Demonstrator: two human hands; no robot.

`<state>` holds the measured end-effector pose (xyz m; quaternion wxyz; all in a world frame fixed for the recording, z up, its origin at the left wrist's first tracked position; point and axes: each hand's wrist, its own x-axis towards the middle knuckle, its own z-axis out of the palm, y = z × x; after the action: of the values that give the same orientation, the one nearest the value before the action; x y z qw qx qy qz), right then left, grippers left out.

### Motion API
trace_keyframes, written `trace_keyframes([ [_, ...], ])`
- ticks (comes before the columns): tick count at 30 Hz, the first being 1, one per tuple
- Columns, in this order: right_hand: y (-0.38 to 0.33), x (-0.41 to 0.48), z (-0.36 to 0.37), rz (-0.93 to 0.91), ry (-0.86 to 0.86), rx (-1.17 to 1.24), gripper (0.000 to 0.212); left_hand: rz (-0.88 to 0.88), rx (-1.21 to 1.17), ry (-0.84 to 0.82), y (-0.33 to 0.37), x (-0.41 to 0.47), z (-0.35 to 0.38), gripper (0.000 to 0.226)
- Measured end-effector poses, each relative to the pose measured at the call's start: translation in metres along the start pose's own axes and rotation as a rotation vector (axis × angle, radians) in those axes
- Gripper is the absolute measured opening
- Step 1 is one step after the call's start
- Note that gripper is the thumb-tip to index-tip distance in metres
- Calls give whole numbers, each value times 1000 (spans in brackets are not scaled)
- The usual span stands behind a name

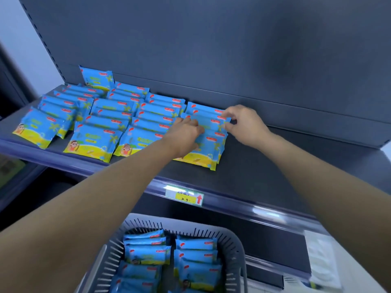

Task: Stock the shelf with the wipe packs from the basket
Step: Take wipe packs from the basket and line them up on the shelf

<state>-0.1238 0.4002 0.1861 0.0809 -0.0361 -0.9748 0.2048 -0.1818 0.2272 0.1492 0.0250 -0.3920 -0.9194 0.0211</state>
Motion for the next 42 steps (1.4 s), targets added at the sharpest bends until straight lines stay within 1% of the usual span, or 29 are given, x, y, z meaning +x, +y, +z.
trace_keyframes([
  [4, -11, -26, -5, -65, 48, -157, 34, -10, 19, 89, 7, -8, -1, 50],
  [8, -28, -47, -11, -100, 131, -251, 37, -1, -47, 258, 6, -31, -23, 46],
  [12, -55, -71, -21, -129, 235, -282, 37, 44, -116, 478, 10, -71, -54, 47],
  [17, -97, -109, -38, -167, 387, -290, 42, 102, -116, 720, 21, -129, -95, 51],
  [20, -118, -135, -46, -188, 477, -326, 43, 127, -122, 819, 28, -161, -111, 52],
  [23, -134, -159, -51, -203, 549, -354, 43, 148, -162, 861, 34, -189, -120, 51],
  [29, -152, -189, -41, -248, 634, -315, 39, 149, -170, 837, 40, -229, -113, 51],
  [31, -150, -197, -26, -266, 602, -283, 38, 136, -163, 798, 41, -239, -99, 50],
  [35, -130, -212, 21, -279, 385, -290, 37, 115, -169, 628, 44, -256, -50, 50],
  [40, -87, -231, 83, -254, 80, -333, 35, 5, -237, 288, 48, -271, 23, 49],
  [42, -69, -239, 106, -245, -51, -369, 35, -38, -245, 198, 51, -277, 50, 49],
])
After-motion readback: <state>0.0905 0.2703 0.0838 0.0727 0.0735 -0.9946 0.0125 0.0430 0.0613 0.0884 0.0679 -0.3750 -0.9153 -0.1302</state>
